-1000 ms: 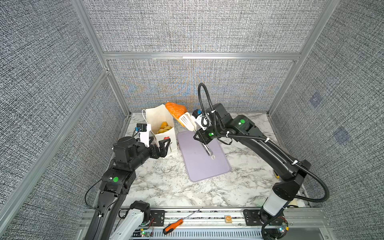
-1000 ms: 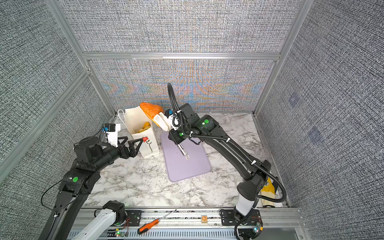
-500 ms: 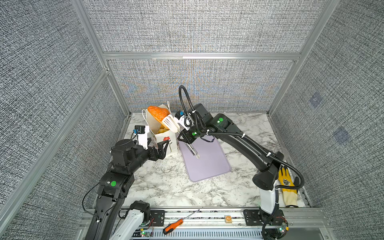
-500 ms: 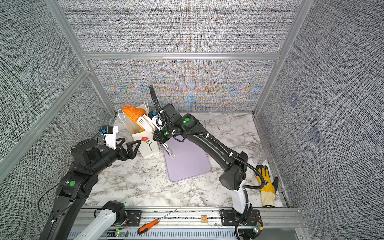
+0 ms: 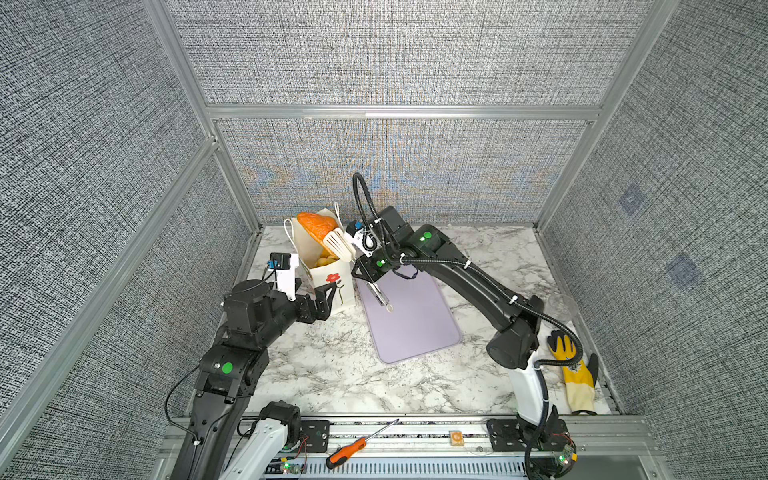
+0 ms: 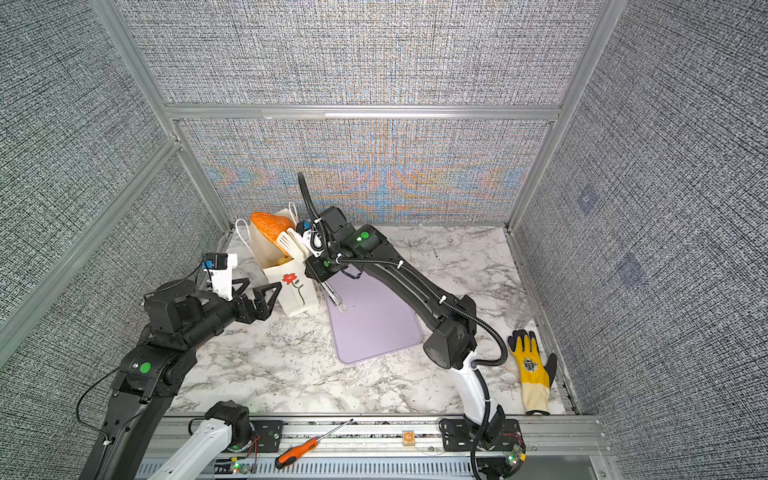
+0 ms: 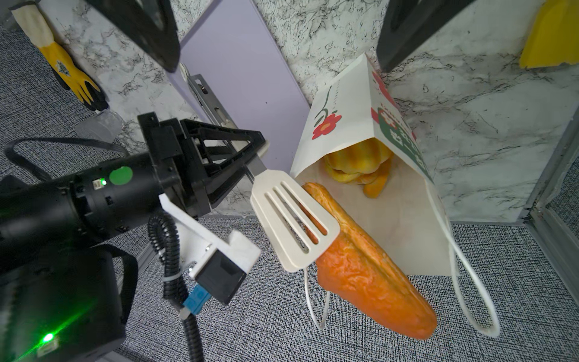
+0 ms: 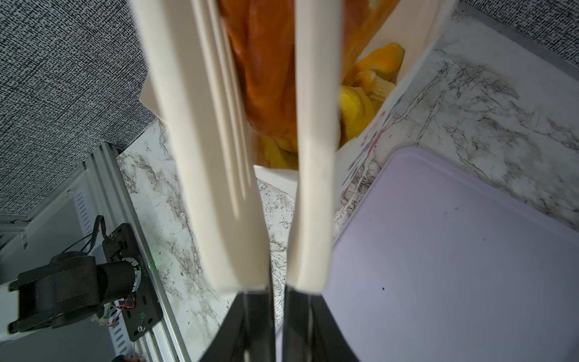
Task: Place the fake bread into the paper bag
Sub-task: 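Lower the bread roll into the bag and open the tongs, then lay the tongs down on the tray with the right gripper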
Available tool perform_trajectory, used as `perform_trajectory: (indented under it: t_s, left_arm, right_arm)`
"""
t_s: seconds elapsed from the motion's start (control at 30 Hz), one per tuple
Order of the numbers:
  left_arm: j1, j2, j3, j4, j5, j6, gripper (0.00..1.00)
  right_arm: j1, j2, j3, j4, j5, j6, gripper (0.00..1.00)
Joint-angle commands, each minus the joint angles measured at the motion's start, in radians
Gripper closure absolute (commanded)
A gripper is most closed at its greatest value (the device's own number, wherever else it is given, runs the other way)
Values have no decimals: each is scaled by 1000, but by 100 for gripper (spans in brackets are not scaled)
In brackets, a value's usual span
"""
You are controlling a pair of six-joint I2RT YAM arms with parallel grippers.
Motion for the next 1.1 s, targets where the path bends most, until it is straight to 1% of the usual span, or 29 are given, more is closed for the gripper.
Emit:
perform_trajectory:
  t_s: [0.0, 0.1, 0.13, 0.2, 0.3, 0.4, 0.57, 0.7, 0.83, 0.93, 1.07]
  left_arm:
    - [0, 1, 0, 8, -2, 7, 1]
    - [0, 5, -3, 11, 1, 7, 1]
    - [0, 6, -3, 11, 1, 8, 1]
    - [0, 6, -1, 11, 3, 7, 1]
    - [0, 6, 1, 10, 3, 8, 1]
    - [0, 10, 6, 3, -9, 8, 1]
    - [0, 19, 22, -9, -30, 14, 1]
    - [0, 16, 22, -15, -90, -1, 1]
    - [0, -18, -34, 17, -206, -39, 1]
    - [0, -48, -80, 42, -269, -67, 1]
    - [0, -77, -123, 56, -345, -101, 1]
  right_arm:
    - [-1, 4, 20, 3, -19, 6, 73]
    - [-1, 18, 38, -14, -19, 4, 70]
    - [-1, 18, 39, -18, -14, 5, 67]
    - [-2, 15, 39, -25, 1, 9, 58]
    - [0, 1, 35, -29, 18, 12, 51]
    - [0, -16, 29, -28, 36, 15, 47]
    - [1, -34, 29, -31, 45, 20, 46]
    - [7, -89, -4, -33, 73, -4, 45]
    - [-8, -232, -166, 17, 149, -29, 45]
    - [-47, -351, -326, 66, 185, -24, 45]
    - [-103, -462, -534, 132, 245, -21, 45]
